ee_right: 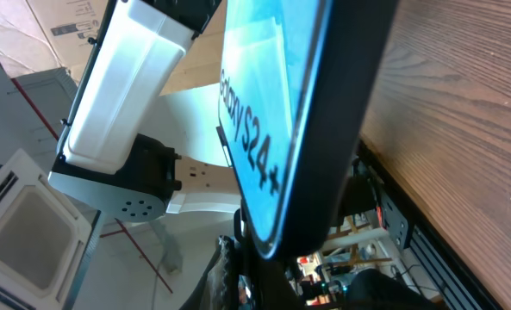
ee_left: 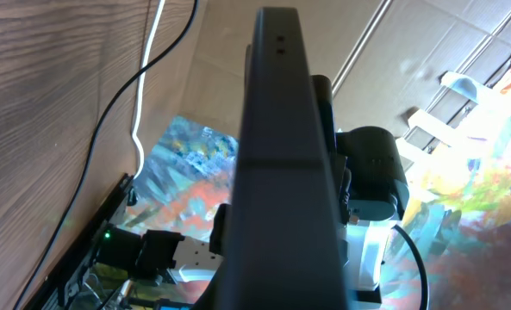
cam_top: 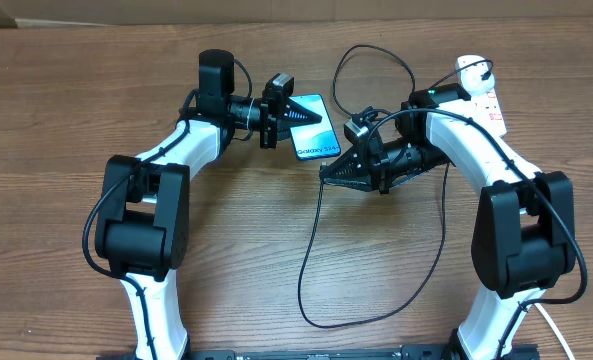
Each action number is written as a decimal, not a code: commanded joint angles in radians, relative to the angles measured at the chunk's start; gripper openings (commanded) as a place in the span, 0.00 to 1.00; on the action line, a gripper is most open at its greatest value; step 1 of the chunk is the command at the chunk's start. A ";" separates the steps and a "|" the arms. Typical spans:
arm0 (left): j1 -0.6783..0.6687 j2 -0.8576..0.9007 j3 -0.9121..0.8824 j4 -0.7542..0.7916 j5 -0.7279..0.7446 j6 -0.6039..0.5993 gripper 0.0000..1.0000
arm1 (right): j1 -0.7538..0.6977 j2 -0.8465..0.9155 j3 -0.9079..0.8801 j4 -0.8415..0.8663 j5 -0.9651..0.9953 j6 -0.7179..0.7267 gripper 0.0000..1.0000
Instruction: Plug charger to phone and switch on socket
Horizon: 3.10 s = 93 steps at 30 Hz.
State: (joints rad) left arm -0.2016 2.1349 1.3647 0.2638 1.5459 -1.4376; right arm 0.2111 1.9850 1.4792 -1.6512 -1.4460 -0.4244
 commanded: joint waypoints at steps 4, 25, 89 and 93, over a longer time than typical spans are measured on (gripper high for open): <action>0.018 -0.001 0.013 0.044 0.037 0.076 0.04 | -0.059 -0.027 0.024 0.004 0.036 -0.019 0.04; 0.080 -0.001 0.203 0.714 0.037 -0.476 0.04 | -0.082 -0.112 0.040 -0.042 0.176 -0.240 0.04; 0.004 -0.001 0.211 0.675 0.037 -0.283 0.04 | -0.017 -0.121 0.240 0.192 0.198 -0.018 0.04; 0.004 -0.001 0.211 0.675 0.037 -0.283 0.04 | -0.016 -0.121 0.240 0.201 0.198 -0.017 0.04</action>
State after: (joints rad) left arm -0.1902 2.1414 1.5425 0.9340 1.5631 -1.7313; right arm 0.1970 1.8912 1.6970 -1.4590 -1.2240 -0.4446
